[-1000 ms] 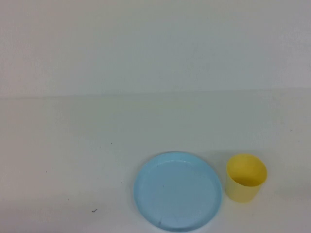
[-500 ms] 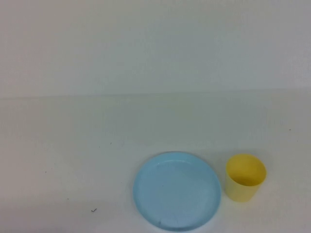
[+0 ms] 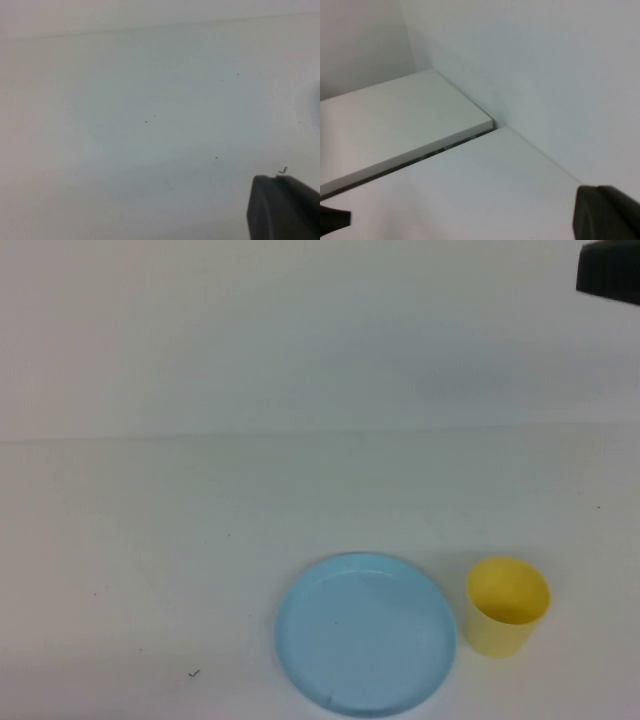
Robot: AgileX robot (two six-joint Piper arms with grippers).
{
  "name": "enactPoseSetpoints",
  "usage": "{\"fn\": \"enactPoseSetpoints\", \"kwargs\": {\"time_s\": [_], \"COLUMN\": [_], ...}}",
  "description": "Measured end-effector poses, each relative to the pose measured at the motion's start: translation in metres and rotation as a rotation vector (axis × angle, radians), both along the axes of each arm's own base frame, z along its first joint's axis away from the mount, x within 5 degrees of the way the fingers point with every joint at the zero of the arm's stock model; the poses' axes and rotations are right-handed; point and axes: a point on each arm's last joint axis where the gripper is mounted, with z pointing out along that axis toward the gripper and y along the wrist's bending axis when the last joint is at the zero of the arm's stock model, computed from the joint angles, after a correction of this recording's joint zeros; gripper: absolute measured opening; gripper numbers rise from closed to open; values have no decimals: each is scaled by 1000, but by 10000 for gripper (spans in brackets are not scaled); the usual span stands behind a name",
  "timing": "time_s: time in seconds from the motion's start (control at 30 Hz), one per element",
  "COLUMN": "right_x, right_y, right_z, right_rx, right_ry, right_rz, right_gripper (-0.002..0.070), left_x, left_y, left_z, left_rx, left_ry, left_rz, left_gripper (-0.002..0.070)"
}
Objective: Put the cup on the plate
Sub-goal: Pick up the cup from the table
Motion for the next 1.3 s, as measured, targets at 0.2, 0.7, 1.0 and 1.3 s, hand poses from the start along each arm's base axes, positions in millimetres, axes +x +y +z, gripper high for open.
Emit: {"fn": "enactPoseSetpoints", "kwargs": {"time_s": [0.2, 0.7, 1.0, 1.3], "right_x": [37, 62, 57, 50], "right_y": [-36, -127, -104, -96], "right_z": [7, 3, -3, 4], "right_rx": [-28, -150, -113, 17], "right_ry": [-87, -221, -159, -89], "right_rz": [-207, -691, -473, -410], "right_gripper": [0, 0, 0, 0], "left_x": [0, 0, 0, 0], "left_y": [0, 0, 0, 0], "left_z": [0, 0, -1, -1], "left_rx": [0, 1, 1, 1], "left_ry": [0, 5, 7, 7], "left_rz": [0, 0, 0, 0], "left_gripper": [0, 0, 0, 0]}}
